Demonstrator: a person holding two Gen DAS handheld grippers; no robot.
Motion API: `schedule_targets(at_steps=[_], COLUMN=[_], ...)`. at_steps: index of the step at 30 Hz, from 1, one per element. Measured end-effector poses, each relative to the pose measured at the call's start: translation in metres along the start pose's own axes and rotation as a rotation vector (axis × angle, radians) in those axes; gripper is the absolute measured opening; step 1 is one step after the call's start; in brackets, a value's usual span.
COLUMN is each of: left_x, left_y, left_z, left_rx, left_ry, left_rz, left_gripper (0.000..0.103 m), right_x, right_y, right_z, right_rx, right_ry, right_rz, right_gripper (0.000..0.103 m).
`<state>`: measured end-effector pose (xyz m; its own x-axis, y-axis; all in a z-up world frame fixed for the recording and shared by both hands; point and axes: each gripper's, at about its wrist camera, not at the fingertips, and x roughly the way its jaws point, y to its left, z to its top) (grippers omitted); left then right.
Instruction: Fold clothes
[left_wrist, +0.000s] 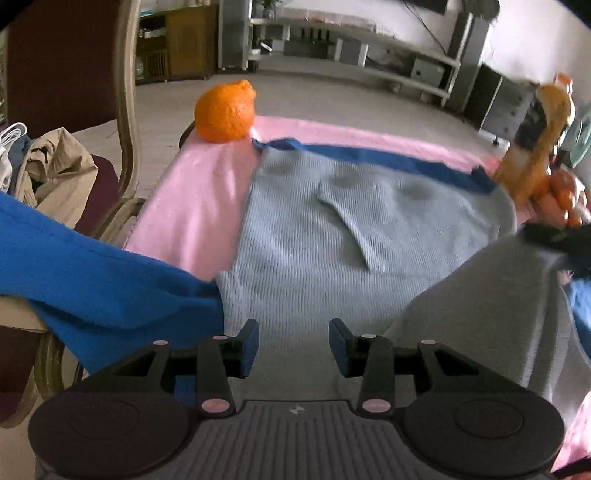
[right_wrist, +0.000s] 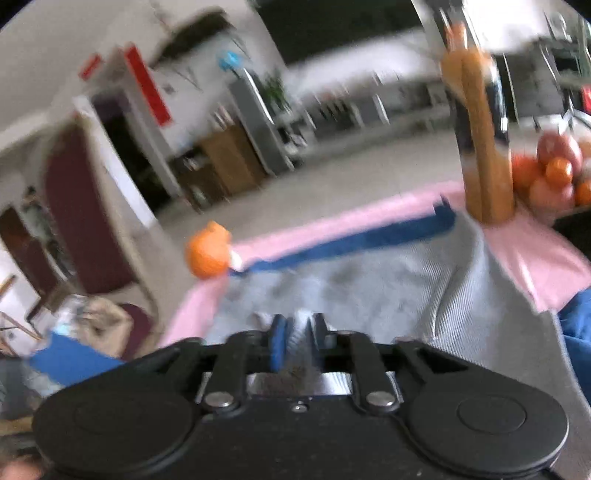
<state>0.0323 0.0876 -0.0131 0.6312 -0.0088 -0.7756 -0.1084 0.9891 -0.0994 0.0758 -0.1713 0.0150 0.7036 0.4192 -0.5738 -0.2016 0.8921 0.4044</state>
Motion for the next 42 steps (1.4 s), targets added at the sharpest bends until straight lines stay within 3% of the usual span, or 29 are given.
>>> schedule_targets(at_steps=[3,6,8,10,12,13,15,19,21,22,26,29,32,34,36,38,40,42], left_x=[-0.011,-0.027,-0.037,-0.037,-0.025,-0.016,0.007,0.038,0.051,0.054,0.041,0.005,-0.027,-0.034,-0.030,-0.027,-0.025,-0.023], left_y=[-0.009,-0.026,-0.043,-0.065,-0.087,-0.094,-0.094,-0.072,-0.066,-0.065,-0.062,-0.052,-0.047,-0.047,-0.054,-0.058,-0.057,-0.050], left_z=[0.001,-0.007,-0.018,-0.034,-0.049,-0.055,-0.057,-0.050,-0.049,-0.048,-0.047,-0.046,-0.058,-0.072,-0.084,-0.092,-0.097,-0.099], left_rx=[0.051,0.124,0.221,0.329,0.424,0.453,0.430,0.297,0.268,0.263,0.255,0.220,0.233,0.233,0.257,0.280,0.284,0.244], left_ry=[-0.036,-0.062,-0.100,-0.117,-0.096,-0.077,-0.020,0.028,0.045,0.041,0.009,-0.026,-0.048,-0.018,0.030,0.044,0.054,0.074], left_rz=[-0.089,-0.240,-0.342,-0.375,-0.292,-0.239,-0.142,-0.023,0.016,0.018,0.007,-0.050,-0.135,-0.192,-0.179,-0.132,-0.101,-0.102], left_gripper=[0.040,0.040,0.040,0.040,0.040,0.040,0.037,0.034,0.024,0.024,0.024,0.025,0.025,0.025,0.025,0.025,0.040,0.044], right_x=[0.006,-0.015,-0.037,-0.050,-0.048,-0.044,-0.028,0.001,0.014,0.019,0.015,-0.012,-0.053,-0.076,-0.080,-0.077,-0.074,-0.075], right_y=[-0.023,-0.040,-0.051,-0.064,-0.077,-0.084,-0.096,-0.111,-0.116,-0.117,-0.111,-0.100,-0.091,-0.090,-0.092,-0.096,-0.099,-0.104], right_z=[-0.002,-0.002,-0.002,-0.006,-0.013,-0.017,-0.028,-0.041,-0.044,-0.045,-0.045,-0.045,-0.045,-0.054,-0.064,-0.076,-0.081,-0.086], right_rx=[0.131,0.194,0.205,0.246,0.294,0.318,0.358,0.386,0.357,0.338,0.305,0.281,0.258,0.270,0.297,0.294,0.272,0.265], right_ry=[0.034,0.045,0.045,0.071,0.126,0.160,0.223,0.294,0.299,0.295,0.278,0.278,0.250,0.225,0.244,0.269,0.296,0.313], right_rz=[-0.031,-0.042,-0.065,-0.058,-0.030,-0.019,-0.002,-0.035,-0.094,-0.123,-0.158,-0.143,-0.053,0.007,0.027,-0.024,-0.084,-0.098], right_gripper=[0.045,0.051,0.054,0.054,0.047,0.034,0.022,0.020,0.020,0.008,0.007,0.016,0.028,0.030,0.030,0.030,0.030,0.031])
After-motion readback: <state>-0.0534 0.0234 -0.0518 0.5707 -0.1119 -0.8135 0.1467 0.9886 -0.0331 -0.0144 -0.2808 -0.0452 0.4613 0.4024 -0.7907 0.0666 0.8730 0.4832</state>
